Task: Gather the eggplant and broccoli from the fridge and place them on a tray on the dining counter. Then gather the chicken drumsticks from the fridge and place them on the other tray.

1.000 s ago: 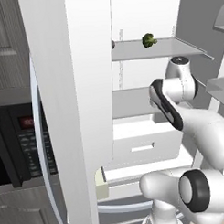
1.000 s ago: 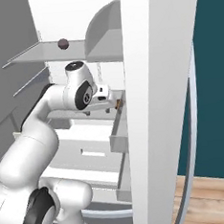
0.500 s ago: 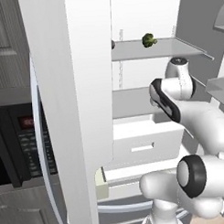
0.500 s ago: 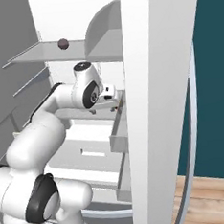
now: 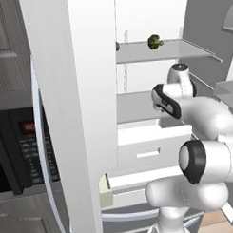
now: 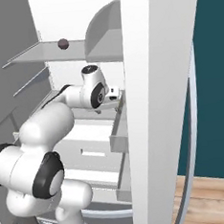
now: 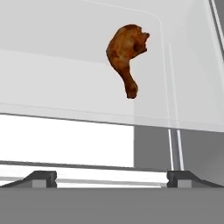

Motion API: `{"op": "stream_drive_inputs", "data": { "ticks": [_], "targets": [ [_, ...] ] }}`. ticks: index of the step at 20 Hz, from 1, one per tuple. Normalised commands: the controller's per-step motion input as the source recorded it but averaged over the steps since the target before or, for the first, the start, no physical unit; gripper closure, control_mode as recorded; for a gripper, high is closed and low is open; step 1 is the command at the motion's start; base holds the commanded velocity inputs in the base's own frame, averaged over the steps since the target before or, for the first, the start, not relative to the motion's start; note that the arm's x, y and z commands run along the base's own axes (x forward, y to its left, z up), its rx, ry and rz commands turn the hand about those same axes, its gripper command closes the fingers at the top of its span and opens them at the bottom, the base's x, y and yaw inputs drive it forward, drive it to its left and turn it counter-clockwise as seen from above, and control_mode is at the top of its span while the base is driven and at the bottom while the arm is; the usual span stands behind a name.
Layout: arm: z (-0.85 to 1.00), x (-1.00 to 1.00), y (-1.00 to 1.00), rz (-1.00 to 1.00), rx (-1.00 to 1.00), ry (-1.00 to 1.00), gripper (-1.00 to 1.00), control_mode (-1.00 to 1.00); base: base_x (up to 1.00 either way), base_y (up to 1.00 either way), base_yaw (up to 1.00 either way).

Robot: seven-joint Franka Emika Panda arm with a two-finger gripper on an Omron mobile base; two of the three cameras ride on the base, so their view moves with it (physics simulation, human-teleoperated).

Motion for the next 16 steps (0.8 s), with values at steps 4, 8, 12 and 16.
{"op": "stream_drive_inputs", "data": {
  "ticks": [4,8,12,16],
  "targets": [
    [-0.23,0.40,-0.13,0.00,0.00,0.02,-1.00,-1.00,0.00,0.00,0.00],
    [-0.24,0.39,-0.11,0.00,0.00,0.03,-1.00,-1.00,0.00,0.00,0.00],
    [-0.24,0.39,-0.10,0.00,0.00,0.03,-1.00,-1.00,0.00,0.00,0.00],
    [-0.21,0.37,-0.09,0.00,0.00,0.02,-1.00,-1.00,0.00,0.00,0.00]
  ]
}}
